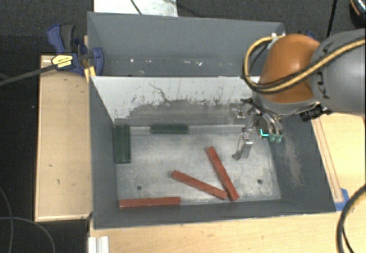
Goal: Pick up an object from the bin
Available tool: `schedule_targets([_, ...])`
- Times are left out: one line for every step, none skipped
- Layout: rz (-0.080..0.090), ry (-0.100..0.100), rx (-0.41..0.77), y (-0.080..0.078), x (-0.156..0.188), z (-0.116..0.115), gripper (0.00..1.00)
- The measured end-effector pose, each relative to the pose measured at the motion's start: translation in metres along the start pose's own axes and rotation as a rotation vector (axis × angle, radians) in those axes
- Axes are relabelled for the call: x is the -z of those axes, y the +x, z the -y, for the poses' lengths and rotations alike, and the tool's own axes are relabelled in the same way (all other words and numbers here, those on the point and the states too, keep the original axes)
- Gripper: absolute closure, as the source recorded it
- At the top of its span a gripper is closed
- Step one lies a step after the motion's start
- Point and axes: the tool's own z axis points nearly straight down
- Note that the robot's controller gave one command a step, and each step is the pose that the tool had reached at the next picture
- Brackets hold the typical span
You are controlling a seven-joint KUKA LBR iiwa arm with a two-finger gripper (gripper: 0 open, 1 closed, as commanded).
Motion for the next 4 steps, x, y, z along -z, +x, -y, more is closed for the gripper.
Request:
schedule_targets([0.002,-0.003,-0.148,0.042,-0.059,-0.066,0.00])
schedule_targets([0.012,0.000,-0.278,0.039,-0.026,-0.013,0.00])
schedule_targets([0.004,-0.002,-0.515,0.051,-0.020,-0.051,0.00])
schedule_targets([0.001,0.000,-0.777,0.046,-0.058,-0.034,0.00])
